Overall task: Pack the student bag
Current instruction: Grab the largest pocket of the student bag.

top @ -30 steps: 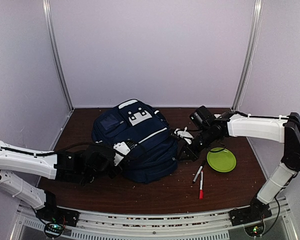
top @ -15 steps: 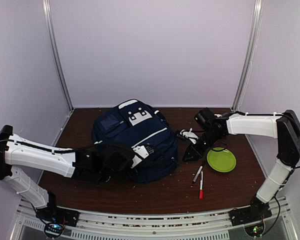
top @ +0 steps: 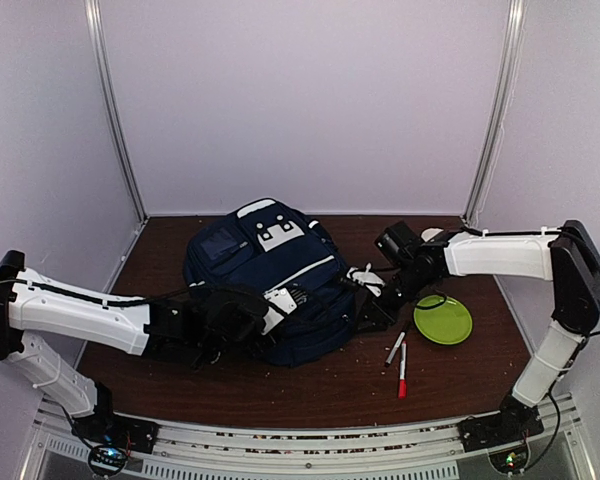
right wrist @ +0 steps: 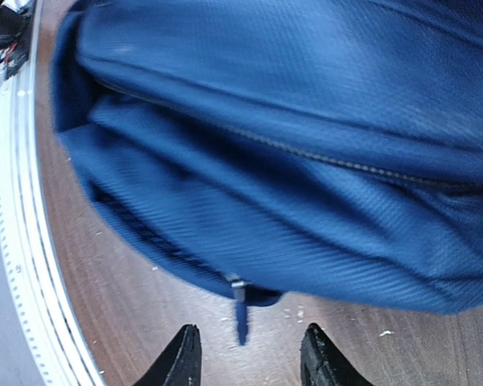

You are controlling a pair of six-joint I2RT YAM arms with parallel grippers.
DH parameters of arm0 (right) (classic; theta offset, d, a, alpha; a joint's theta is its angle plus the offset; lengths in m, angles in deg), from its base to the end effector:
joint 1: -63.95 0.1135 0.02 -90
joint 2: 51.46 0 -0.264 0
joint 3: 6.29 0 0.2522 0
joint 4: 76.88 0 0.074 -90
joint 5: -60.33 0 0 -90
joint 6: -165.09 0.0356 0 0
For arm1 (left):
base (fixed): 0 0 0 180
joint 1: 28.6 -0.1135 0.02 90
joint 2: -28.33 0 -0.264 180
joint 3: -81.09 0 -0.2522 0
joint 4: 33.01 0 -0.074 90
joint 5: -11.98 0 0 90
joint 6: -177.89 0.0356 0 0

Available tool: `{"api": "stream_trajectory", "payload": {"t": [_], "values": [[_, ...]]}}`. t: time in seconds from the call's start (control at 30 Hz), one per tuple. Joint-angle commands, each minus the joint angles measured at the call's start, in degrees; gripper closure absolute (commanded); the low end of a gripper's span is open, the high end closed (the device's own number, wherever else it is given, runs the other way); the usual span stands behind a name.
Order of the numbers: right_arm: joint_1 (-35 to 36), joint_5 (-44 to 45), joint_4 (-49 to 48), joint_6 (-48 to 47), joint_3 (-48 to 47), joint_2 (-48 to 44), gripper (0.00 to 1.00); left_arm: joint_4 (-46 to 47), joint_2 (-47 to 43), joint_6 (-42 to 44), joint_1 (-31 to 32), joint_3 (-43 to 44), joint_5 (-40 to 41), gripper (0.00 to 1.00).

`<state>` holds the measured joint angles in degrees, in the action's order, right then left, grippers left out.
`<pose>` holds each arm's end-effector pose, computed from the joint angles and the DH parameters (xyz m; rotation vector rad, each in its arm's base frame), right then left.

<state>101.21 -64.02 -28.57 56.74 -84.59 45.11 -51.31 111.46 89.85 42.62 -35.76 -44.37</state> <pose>0.2511 0.2163 0.2018 -1.4109 2.3051 0.9141 0.1174 -0.2841 0.2252 1.0002 1.8614 -0.0557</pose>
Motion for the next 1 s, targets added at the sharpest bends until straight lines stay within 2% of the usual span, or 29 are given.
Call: {"api": "stream_trajectory", "payload": {"t": [0.0,0.13,0.37,0.47,0.57,0.73,0.97], "values": [[-0.09,3.14,-1.84,1.39,-1.13,2.11,0.6,2.45,-1.14,-0.88,0.28,0.32,0.62,0.44],[0.39,1.93,-2.36,1.56,-1.18,2.77,0.66,3.57,-0.28,-0.2,0.32,0.81,0.7,0.44],[1.79,0.45,-3.11,1.57,-0.91,1.82,0.71,3.7,2.08,0.4,0.32,2.82,0.44,0.44],[1.94,0.23,-2.94,1.59,-1.59,2.34,0.84,4.26,2.49,0.73,0.32,2.86,0.07,0.44],[1.97,-0.04,-2.2,1.64,-2.17,2.0,1.0,4.62,3.22,1.99,0.41,3.2,-0.8,0.43],[2.01,-1.7,-1.82,1.61,-0.85,-1.86,1.0,4.55,5.98,4.16,0.41,5.89,-3.02,0.34],[1.94,-4.46,-1.06,1.35,-0.18,-5.54,1.0,5.47,12.62,10.9,1.55,11.51,-5.4,0.33]]}}
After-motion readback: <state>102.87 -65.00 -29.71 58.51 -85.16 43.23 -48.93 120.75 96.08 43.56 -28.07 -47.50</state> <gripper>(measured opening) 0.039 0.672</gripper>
